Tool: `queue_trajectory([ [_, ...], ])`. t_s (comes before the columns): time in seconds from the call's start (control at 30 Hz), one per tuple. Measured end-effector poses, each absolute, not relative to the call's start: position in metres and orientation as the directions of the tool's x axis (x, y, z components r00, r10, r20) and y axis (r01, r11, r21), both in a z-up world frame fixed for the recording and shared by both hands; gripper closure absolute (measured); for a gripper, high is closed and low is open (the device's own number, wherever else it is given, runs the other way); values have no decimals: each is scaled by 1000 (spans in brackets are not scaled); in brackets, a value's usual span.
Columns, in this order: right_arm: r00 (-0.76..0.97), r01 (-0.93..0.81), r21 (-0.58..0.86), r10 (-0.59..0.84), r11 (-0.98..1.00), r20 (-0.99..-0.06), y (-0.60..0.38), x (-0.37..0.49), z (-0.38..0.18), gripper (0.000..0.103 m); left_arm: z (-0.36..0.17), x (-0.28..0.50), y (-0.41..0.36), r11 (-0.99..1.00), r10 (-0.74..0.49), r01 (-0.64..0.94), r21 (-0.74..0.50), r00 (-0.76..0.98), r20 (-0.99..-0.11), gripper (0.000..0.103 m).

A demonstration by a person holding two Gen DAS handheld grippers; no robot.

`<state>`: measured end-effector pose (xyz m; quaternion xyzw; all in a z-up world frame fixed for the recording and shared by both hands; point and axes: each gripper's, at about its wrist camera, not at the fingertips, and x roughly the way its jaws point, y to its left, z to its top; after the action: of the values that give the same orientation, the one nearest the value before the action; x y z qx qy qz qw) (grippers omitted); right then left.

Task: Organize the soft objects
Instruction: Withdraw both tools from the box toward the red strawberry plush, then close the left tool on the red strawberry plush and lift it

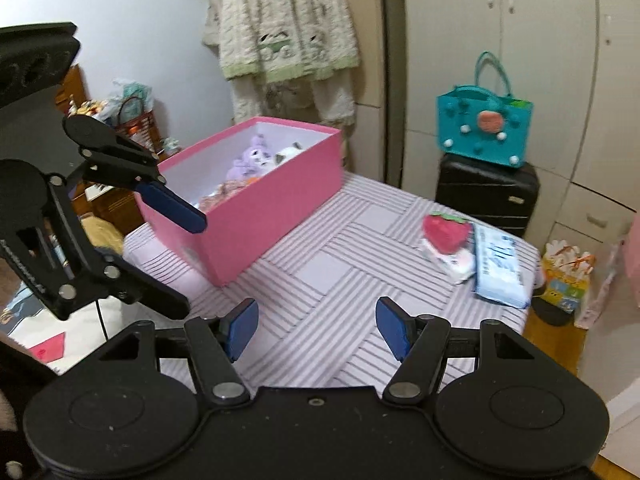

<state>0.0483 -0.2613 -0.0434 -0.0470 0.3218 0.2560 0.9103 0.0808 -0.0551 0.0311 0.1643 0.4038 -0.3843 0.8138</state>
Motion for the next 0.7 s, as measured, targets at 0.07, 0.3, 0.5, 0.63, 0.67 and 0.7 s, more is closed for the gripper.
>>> queue_trajectory([
  [0.07, 675, -485, 80, 431, 871, -599, -272, 51, -50, 33, 25, 89, -66, 647, -504, 761, -53, 375, -778, 29],
  [0.3, 712, -450, 73, 407, 890, -573, -301, 73, -72, 32, 0, 122, -93, 664, -558, 740, -103, 399, -728, 29],
  [0.5, 760, -420, 16, 361, 908, -540, -310, 102, -92, 32, -20, 156, -114, 727, -542, 678, -109, 469, -698, 29],
  [0.63, 782, -418, -54, 328, 907, -530, -313, 125, -105, 32, -29, 181, -128, 767, -518, 632, -107, 514, -684, 27],
  [0.67, 781, -424, -64, 329, 903, -531, -313, 133, -108, 32, -31, 189, -132, 775, -515, 621, -118, 514, -686, 27],
  [0.7, 779, -430, -70, 331, 900, -533, -314, 139, -110, 32, -34, 196, -136, 782, -515, 609, -132, 512, -687, 27],
])
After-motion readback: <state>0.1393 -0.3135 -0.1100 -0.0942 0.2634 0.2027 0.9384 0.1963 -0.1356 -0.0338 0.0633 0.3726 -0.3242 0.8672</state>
